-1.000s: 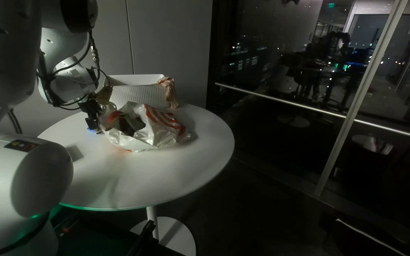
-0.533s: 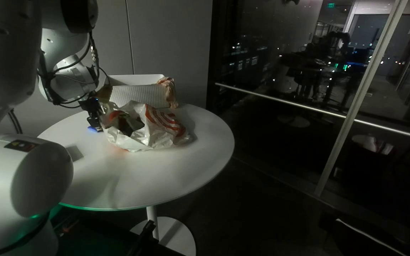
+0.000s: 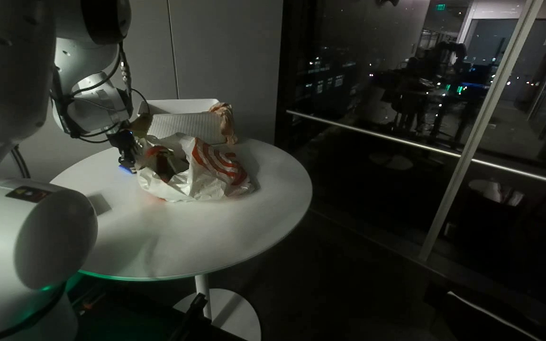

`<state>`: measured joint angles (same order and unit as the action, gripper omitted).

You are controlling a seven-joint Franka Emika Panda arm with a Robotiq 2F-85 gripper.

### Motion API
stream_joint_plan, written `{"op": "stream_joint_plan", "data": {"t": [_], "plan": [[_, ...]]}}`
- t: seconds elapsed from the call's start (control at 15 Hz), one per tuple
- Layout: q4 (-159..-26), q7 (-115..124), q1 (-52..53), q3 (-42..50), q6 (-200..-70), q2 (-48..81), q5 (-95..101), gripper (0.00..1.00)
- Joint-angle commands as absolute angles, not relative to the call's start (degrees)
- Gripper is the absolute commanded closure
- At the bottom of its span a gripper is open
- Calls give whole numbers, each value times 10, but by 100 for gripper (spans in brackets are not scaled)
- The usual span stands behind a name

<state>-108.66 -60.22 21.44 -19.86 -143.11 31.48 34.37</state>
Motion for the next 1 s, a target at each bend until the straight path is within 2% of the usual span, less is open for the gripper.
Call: {"op": "stream_joint_plan", "data": {"t": [0.0, 0.33, 0.4, 0.73, 0.93], "plan": [[-1076, -630, 211, -211, -1410, 309, 297, 44], [-1064, -633, 223, -213, -1401, 292, 284, 5], [-1059, -632, 224, -215, -1399, 293, 275, 1], [-1013, -525, 240, -200, -1359, 317, 208, 0], [-1002, -468, 241, -195, -1392, 338, 197, 0]]}}
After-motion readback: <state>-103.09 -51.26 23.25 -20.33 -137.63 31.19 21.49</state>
